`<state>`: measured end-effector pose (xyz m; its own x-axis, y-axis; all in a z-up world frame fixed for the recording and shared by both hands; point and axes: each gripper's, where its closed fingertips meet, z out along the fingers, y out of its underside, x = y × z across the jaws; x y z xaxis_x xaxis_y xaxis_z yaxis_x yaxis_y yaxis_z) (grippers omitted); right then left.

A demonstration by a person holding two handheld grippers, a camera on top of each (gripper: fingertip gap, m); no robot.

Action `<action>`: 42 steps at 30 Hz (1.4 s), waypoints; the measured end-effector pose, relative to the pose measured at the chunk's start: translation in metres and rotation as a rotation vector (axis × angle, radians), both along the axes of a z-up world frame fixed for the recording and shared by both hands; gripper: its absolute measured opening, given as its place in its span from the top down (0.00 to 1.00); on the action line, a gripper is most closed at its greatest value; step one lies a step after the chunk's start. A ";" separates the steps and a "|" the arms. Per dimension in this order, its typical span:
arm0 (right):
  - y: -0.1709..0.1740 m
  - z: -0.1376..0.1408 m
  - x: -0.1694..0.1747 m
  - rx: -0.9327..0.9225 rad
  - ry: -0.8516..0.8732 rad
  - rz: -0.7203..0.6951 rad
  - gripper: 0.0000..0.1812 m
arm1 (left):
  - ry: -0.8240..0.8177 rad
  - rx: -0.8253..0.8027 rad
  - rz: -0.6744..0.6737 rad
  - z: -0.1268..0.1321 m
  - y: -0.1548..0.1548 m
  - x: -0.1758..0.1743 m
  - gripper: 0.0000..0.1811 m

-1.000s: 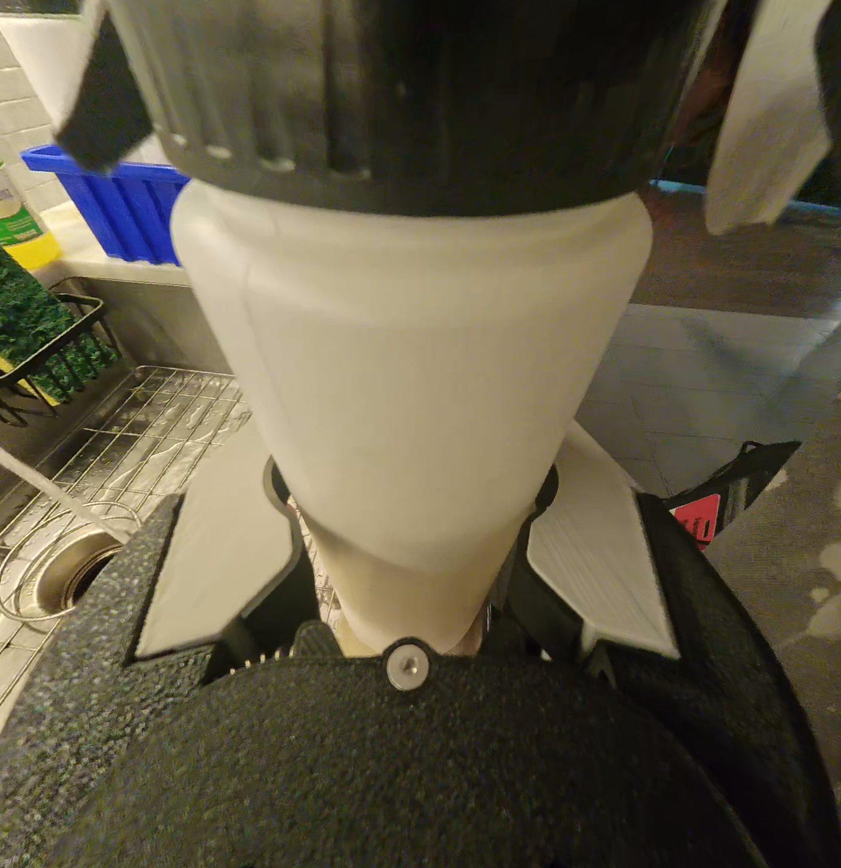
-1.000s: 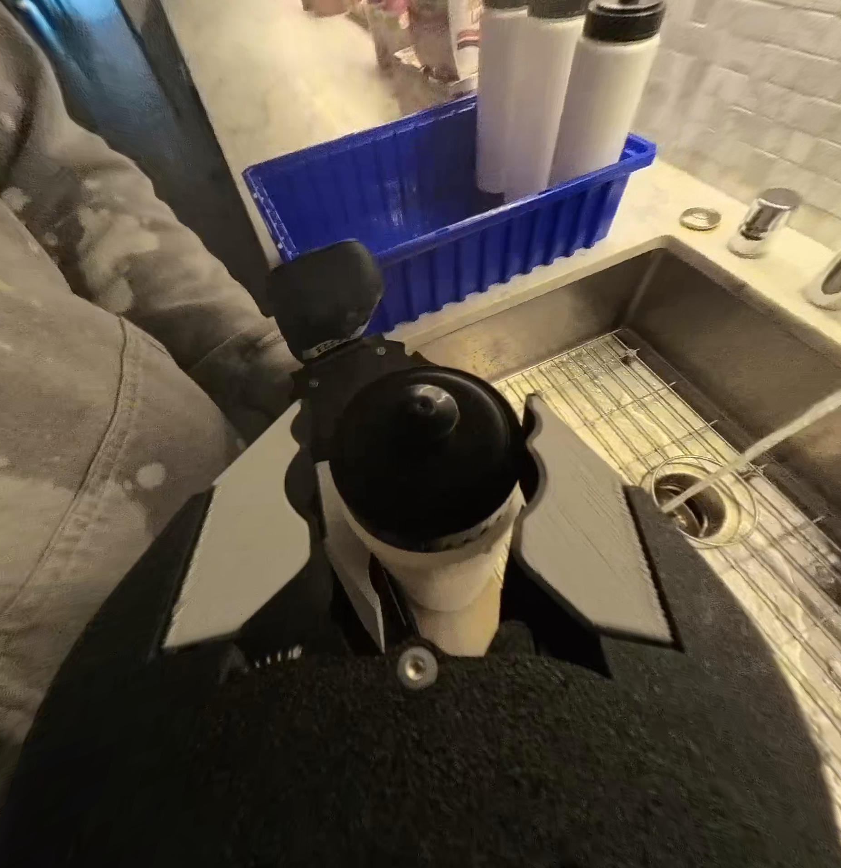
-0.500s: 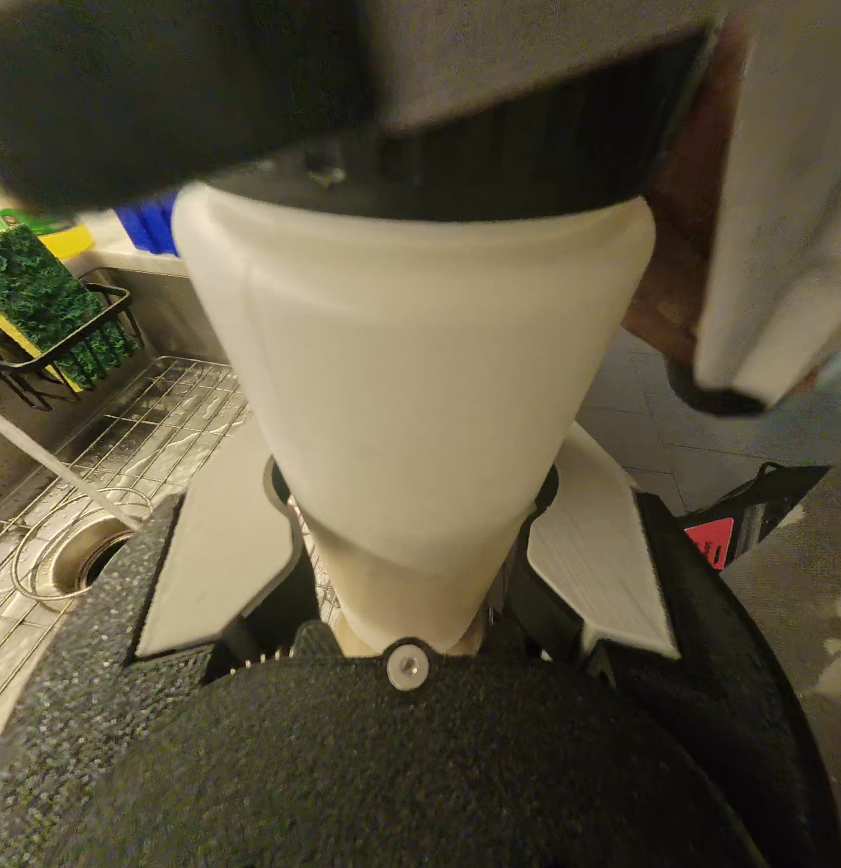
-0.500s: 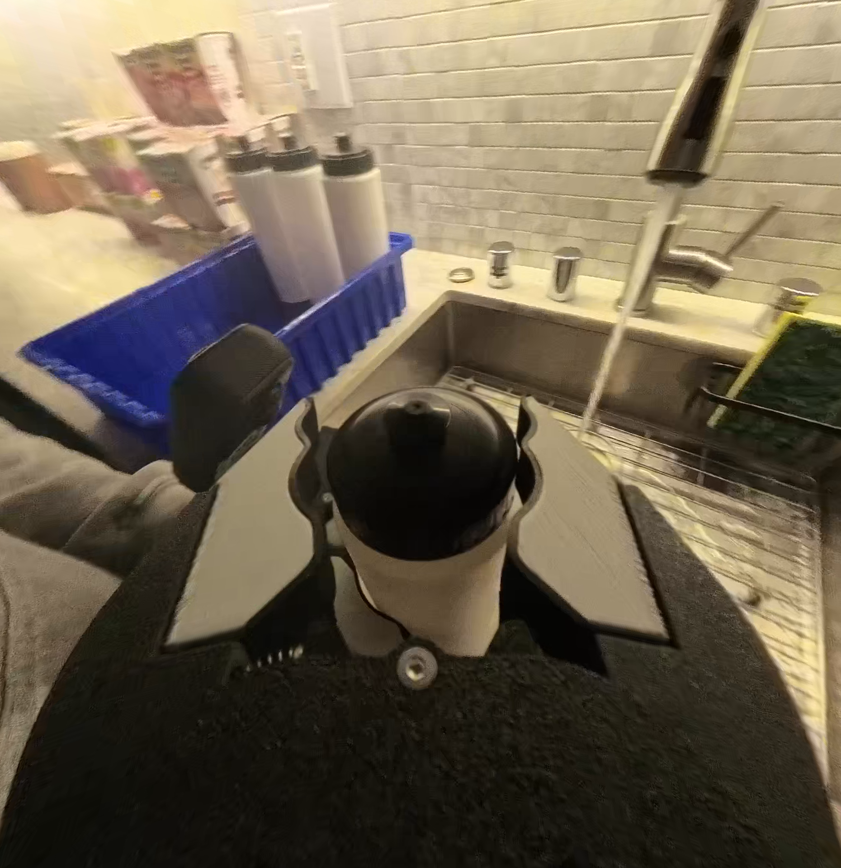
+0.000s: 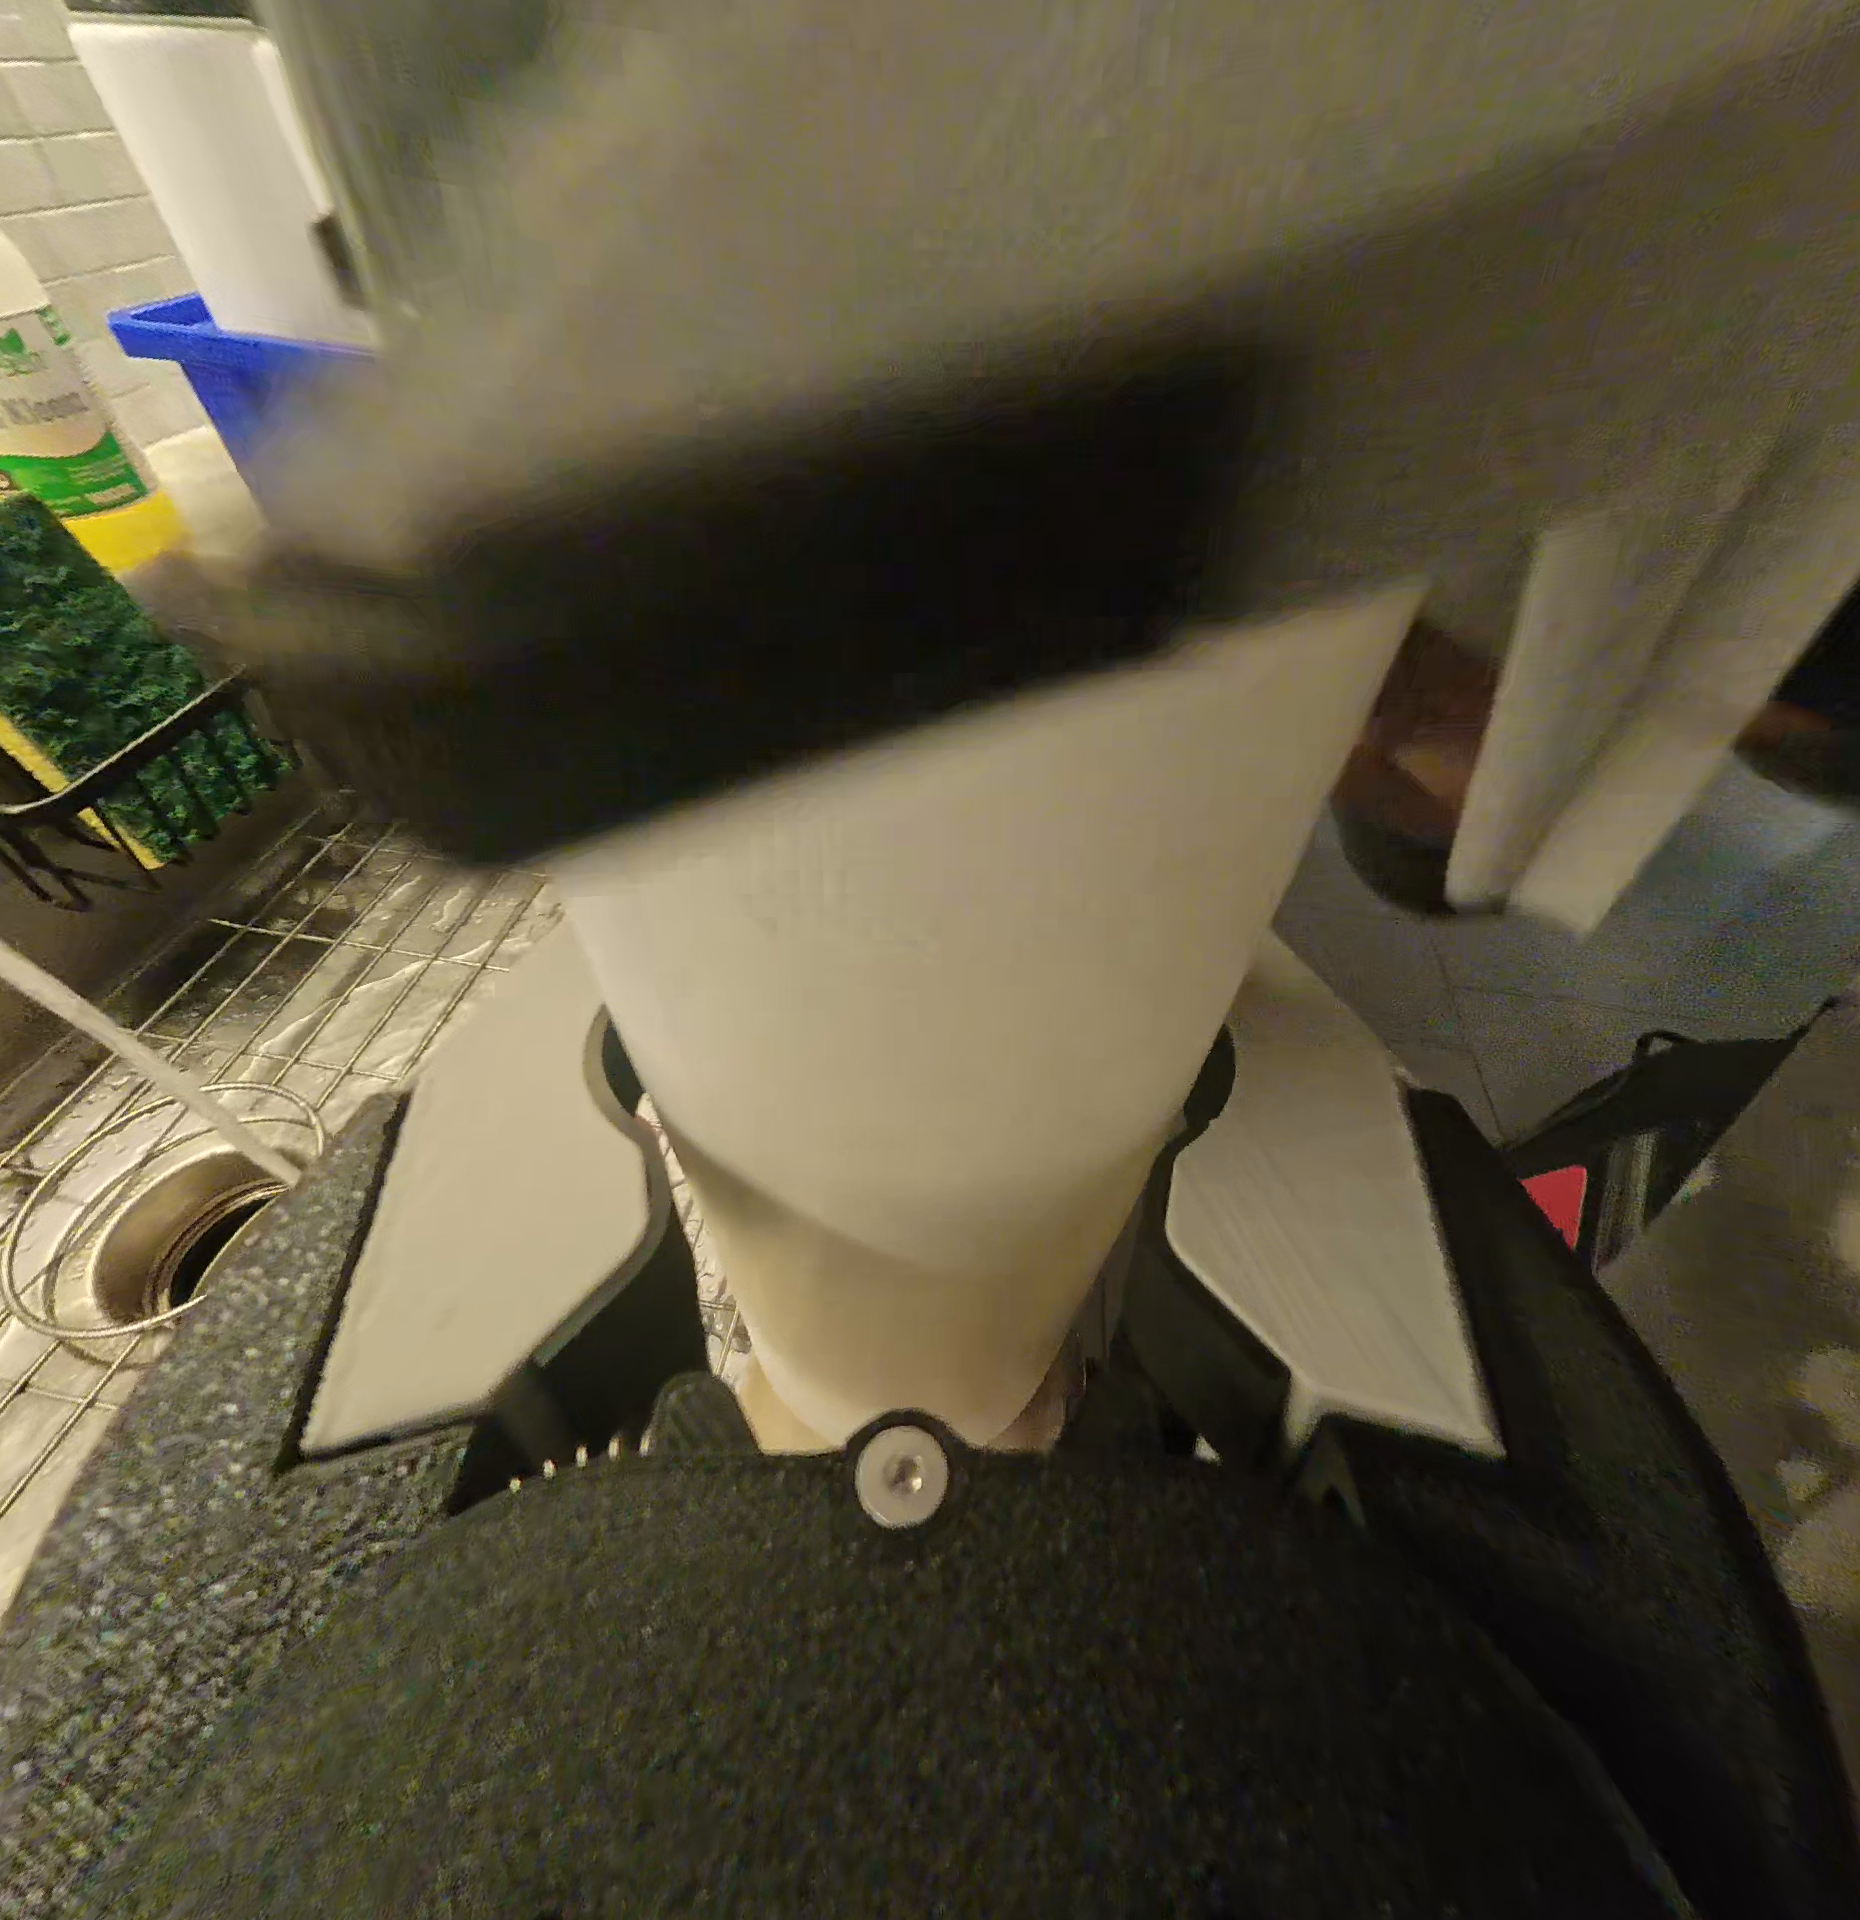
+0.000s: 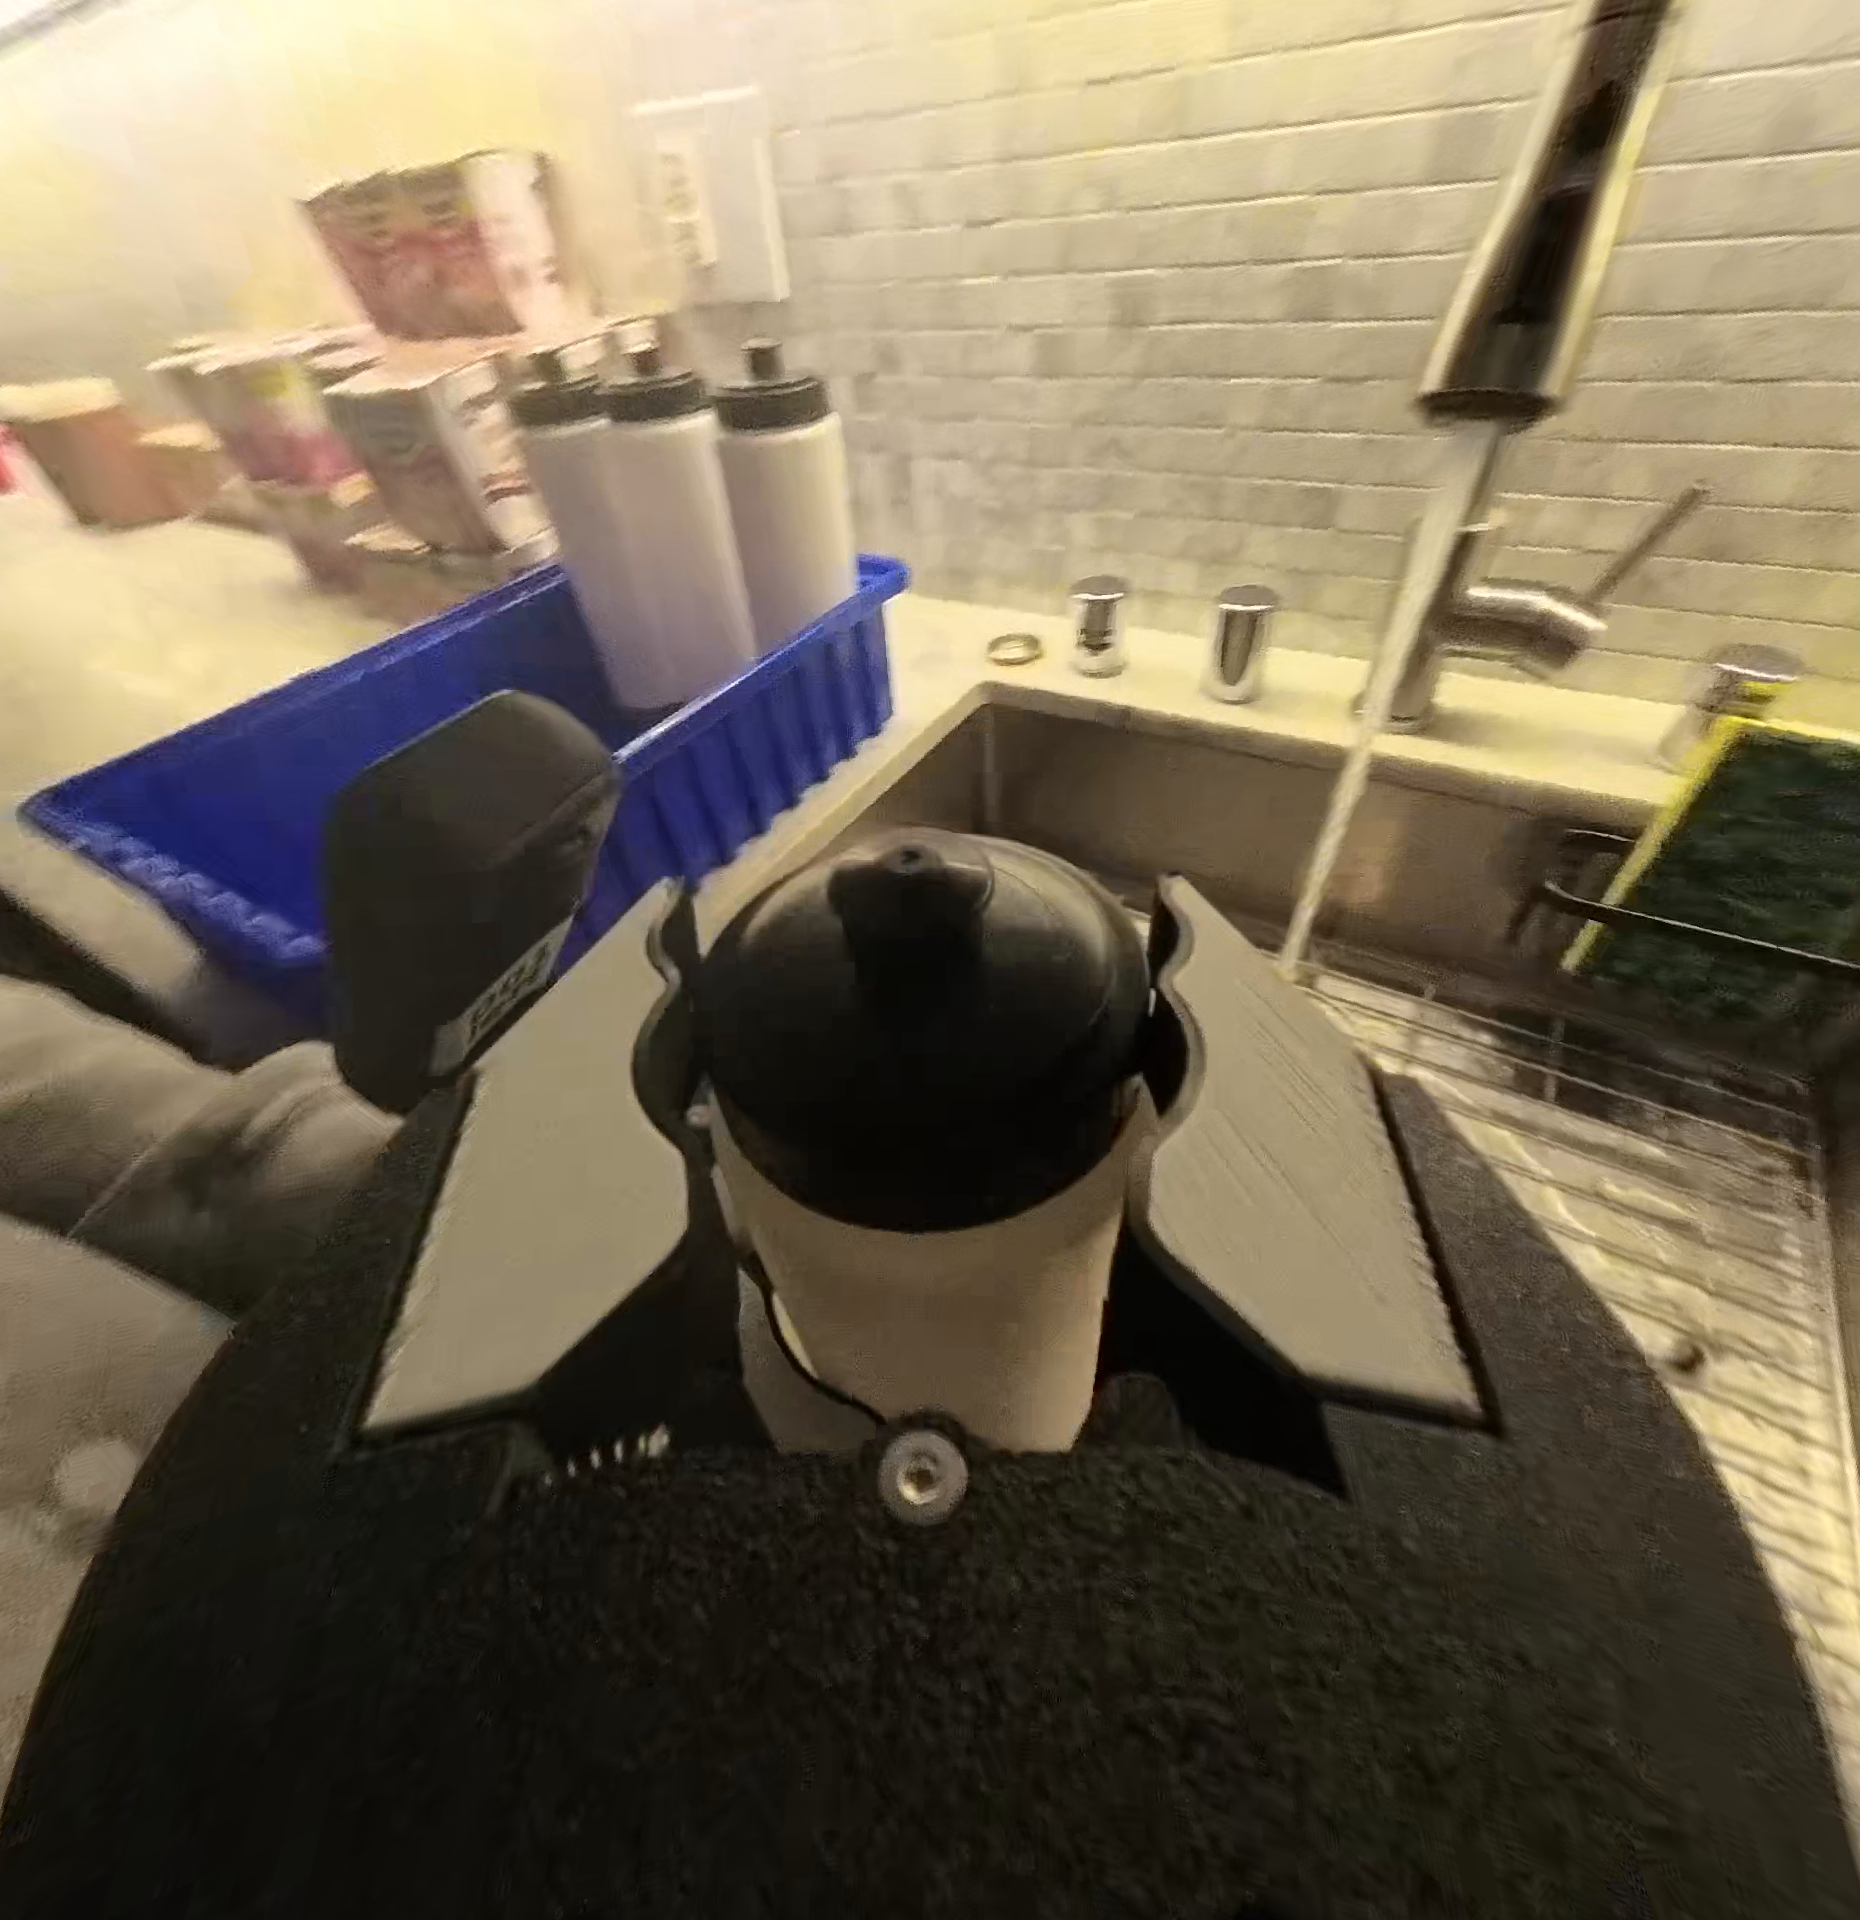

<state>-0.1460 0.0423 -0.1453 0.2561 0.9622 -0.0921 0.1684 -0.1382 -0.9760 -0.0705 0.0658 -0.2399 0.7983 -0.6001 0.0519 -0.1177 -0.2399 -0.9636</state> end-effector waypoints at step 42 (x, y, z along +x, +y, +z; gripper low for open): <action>-0.011 -0.006 0.009 0.056 -0.052 0.161 0.58 | -0.019 -0.007 -0.043 0.001 -0.007 0.006 0.43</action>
